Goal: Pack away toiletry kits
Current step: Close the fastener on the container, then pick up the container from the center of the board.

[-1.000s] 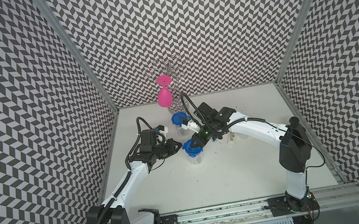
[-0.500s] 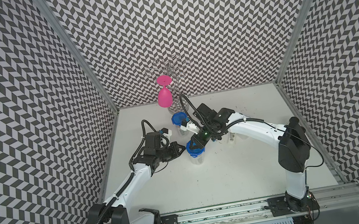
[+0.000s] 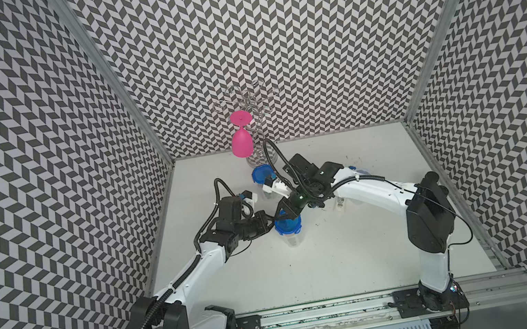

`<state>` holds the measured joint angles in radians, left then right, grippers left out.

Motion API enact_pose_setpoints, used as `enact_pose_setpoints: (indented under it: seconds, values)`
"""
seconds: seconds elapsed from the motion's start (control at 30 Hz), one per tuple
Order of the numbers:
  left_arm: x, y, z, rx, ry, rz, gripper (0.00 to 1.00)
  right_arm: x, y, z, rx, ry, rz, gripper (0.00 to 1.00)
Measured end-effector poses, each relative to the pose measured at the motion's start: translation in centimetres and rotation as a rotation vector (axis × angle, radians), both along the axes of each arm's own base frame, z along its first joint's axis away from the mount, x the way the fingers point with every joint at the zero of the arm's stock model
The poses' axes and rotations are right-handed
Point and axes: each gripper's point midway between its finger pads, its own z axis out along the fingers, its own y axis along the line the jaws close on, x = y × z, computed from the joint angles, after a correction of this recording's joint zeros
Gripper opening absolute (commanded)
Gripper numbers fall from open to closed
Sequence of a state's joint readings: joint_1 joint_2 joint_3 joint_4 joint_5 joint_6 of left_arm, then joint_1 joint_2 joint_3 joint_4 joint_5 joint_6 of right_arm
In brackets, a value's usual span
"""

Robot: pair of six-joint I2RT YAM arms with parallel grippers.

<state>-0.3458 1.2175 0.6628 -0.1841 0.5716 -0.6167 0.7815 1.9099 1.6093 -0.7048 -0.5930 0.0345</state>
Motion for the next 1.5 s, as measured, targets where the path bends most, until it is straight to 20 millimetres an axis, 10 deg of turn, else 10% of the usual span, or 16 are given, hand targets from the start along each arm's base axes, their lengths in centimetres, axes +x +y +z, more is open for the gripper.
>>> enact_pose_setpoints:
  seconds: [0.6, 1.1, 1.3, 1.5]
  values:
    - [1.4, 2.1, 0.9, 0.085, -0.022, 0.040, 0.31, 0.1, -1.2, 0.8, 0.009, -0.026, -0.026, 0.17]
    - [1.6, 5.1, 3.8, 0.249, -0.130, 0.068, 0.90, 2.5, -5.0, 5.9, 0.081, -0.074, -0.165, 0.64]
    - [1.9, 4.8, 5.3, 0.269, -0.168, 0.046, 0.97, 4.2, -13.1, 7.0, 0.005, -0.110, -0.390, 0.80]
    - [4.1, 0.6, 10.9, 0.276, -0.306, -0.035, 0.97, 7.2, -22.1, 6.1, -0.142, -0.154, -0.648, 0.84]
